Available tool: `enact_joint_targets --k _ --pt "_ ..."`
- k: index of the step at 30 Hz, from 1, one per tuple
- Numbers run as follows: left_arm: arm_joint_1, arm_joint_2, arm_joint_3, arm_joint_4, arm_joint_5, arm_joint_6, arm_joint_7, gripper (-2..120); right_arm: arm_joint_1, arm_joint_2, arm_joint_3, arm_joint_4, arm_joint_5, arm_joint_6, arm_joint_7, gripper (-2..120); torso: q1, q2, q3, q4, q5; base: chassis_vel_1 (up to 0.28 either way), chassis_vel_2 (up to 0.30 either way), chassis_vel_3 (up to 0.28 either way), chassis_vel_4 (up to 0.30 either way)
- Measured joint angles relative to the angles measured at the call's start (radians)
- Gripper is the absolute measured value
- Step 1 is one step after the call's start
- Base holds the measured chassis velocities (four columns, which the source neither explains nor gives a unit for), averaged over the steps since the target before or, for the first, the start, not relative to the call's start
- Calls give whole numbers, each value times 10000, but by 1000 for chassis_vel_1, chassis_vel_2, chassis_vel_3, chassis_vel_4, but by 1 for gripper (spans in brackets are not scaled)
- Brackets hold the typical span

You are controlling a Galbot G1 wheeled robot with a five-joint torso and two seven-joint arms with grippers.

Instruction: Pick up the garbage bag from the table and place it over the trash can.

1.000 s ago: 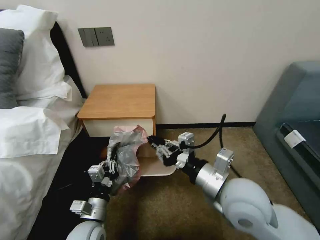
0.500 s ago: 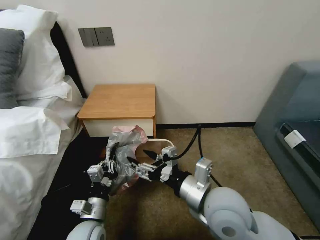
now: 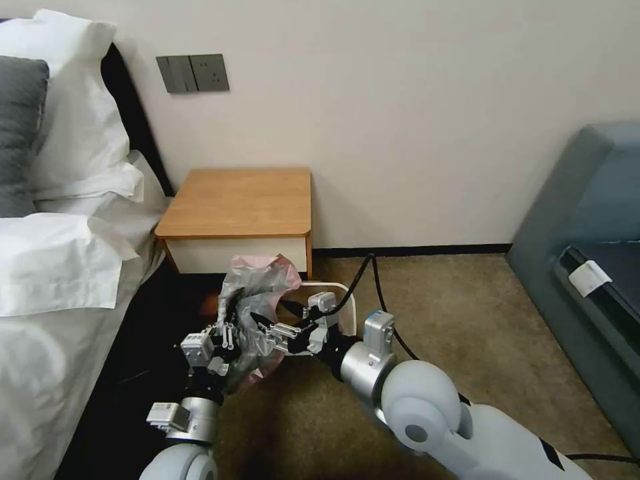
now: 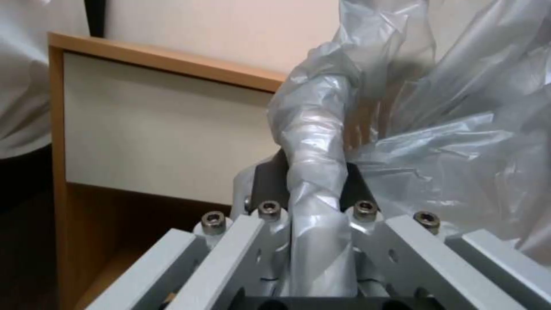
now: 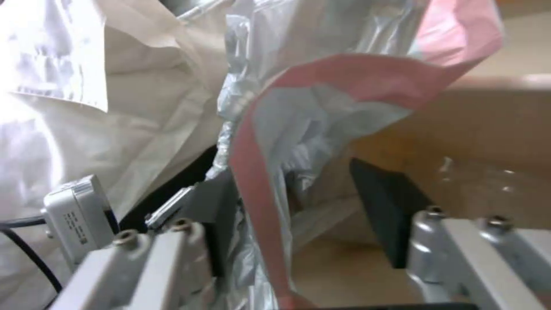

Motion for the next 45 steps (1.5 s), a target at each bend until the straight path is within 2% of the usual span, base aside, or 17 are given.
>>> enact_joint_targets --k 1,2,5,7,11,13,14,19,25,29,45 --pt "0 10 -3 -23 1 -1 5 7 7 15 -5 -19 -46 4 -29 43 0 0 0 0 0 0 0 0 0" --pt "0 10 -3 -23 1 -1 5 7 7 15 -5 -19 -46 4 -29 43 0 0 0 0 0 0 0 0 0" --pt "5 15 -3 -32 3 -1 15 7 16 4 -3 -35 -114 21 -59 29 0 0 0 0 0 0 0 0 0" --pt "6 11 0 -32 3 -3 21 7 16 -6 0 -40 -152 30 -80 26 0 0 0 0 0 0 0 0 0" --pt "7 -13 59 -32 46 -9 46 7 53 -18 3 -60 -255 43 -135 6 0 0 0 0 0 0 0 0 0" --pt "7 -15 64 -31 52 -9 48 7 60 -21 3 -63 -266 44 -141 4 0 0 0 0 0 0 0 0 0" --pt "8 -19 70 -29 67 -11 51 7 66 -55 7 -64 -299 49 -158 0 0 0 0 0 0 0 0 0 0" --pt "4 -17 35 -28 79 -25 52 7 1 -192 40 54 -456 19 -161 0 1 0 0 0 0 0 0 0 0" --pt "-24 -36 -65 -43 21 -48 27 7 -299 -540 192 660 -802 -597 310 0 0 0 0 -1 0 0 0 0 0" --pt "-45 -111 -93 -118 -56 -49 23 7 -448 -772 355 821 -955 -671 344 0 0 0 -1 -1 1 0 0 0 0" --pt "-180 -121 -278 -390 -683 130 -91 7 -1797 -1750 1165 1861 -1889 -361 -80 0 0 0 -1 -1 0 0 0 0 0"
